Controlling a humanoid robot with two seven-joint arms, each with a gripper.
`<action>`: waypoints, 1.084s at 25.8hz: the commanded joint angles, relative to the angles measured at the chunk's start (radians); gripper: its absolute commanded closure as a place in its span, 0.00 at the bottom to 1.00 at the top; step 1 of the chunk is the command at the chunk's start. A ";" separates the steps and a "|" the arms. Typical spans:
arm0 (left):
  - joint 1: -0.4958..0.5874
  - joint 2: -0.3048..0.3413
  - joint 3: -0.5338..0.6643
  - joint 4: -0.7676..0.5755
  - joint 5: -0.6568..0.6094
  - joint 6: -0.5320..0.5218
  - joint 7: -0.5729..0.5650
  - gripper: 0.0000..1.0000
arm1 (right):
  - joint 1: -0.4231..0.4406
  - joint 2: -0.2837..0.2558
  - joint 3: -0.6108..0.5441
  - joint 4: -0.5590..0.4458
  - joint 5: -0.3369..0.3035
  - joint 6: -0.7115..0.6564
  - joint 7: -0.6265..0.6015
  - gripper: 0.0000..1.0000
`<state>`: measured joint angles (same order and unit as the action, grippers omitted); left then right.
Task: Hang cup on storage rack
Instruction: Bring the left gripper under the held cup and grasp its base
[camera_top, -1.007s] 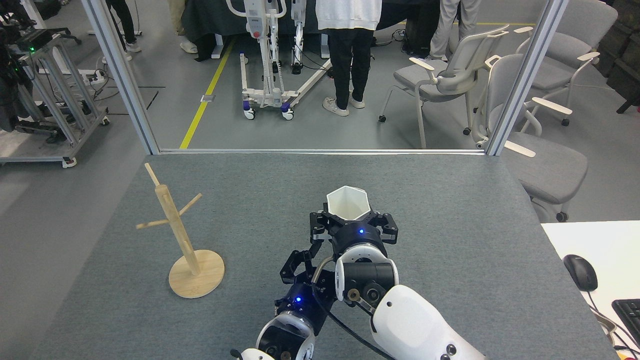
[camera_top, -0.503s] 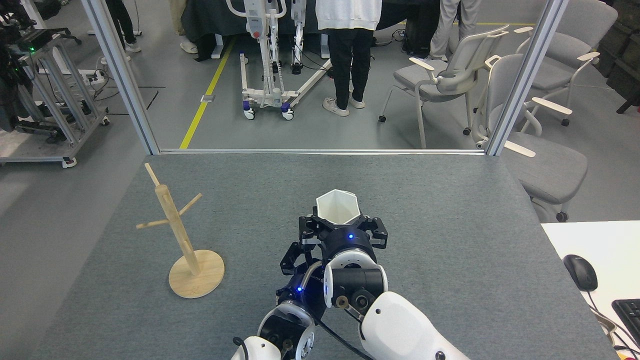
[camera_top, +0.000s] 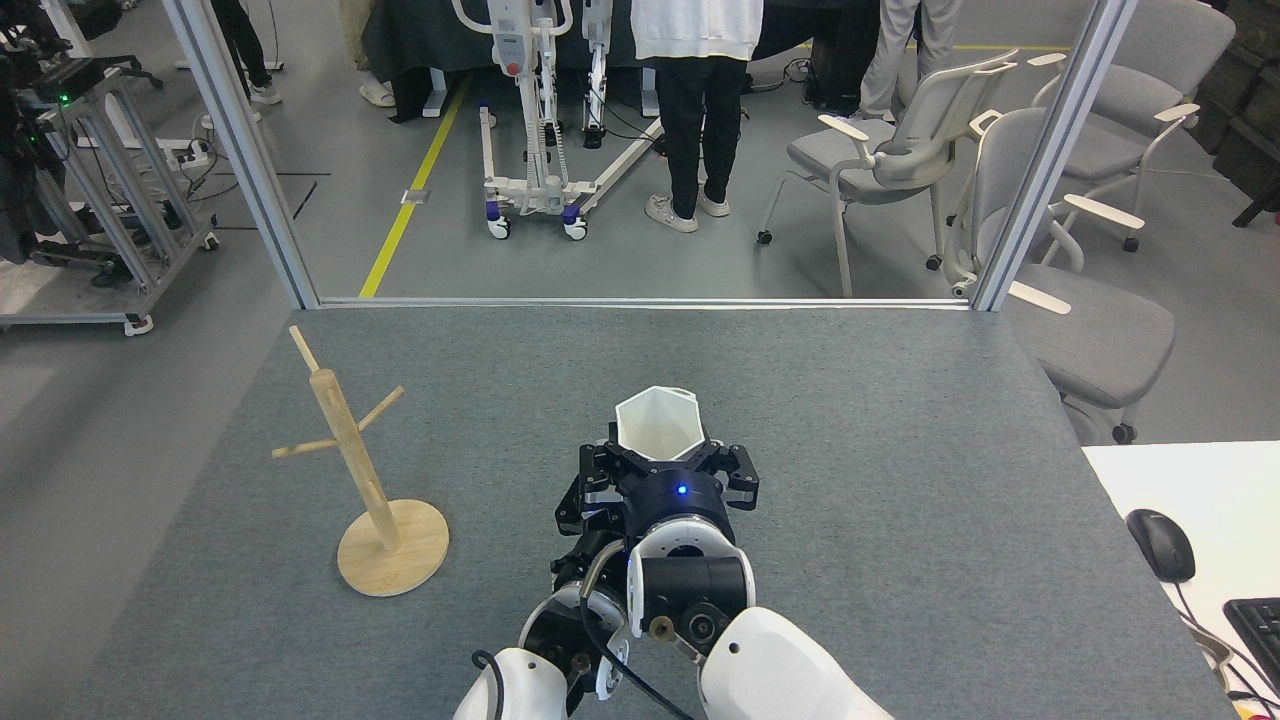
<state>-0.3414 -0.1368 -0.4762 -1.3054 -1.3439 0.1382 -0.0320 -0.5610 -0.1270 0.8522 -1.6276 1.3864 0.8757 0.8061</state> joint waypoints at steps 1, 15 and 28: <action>-0.010 0.000 0.001 0.003 0.002 0.008 0.000 0.49 | 0.006 0.000 -0.001 0.000 0.000 0.002 0.015 0.93; -0.010 0.000 -0.004 -0.006 0.002 -0.012 -0.016 1.00 | 0.033 0.000 -0.001 -0.001 0.002 -0.014 0.007 0.01; -0.010 0.000 -0.015 -0.012 0.002 -0.012 -0.013 1.00 | 0.036 -0.005 -0.004 -0.074 0.097 -0.030 0.002 0.01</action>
<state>-0.3514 -0.1365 -0.4906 -1.3173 -1.3426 0.1262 -0.0424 -0.5247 -0.1317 0.8485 -1.6814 1.4516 0.8579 0.8109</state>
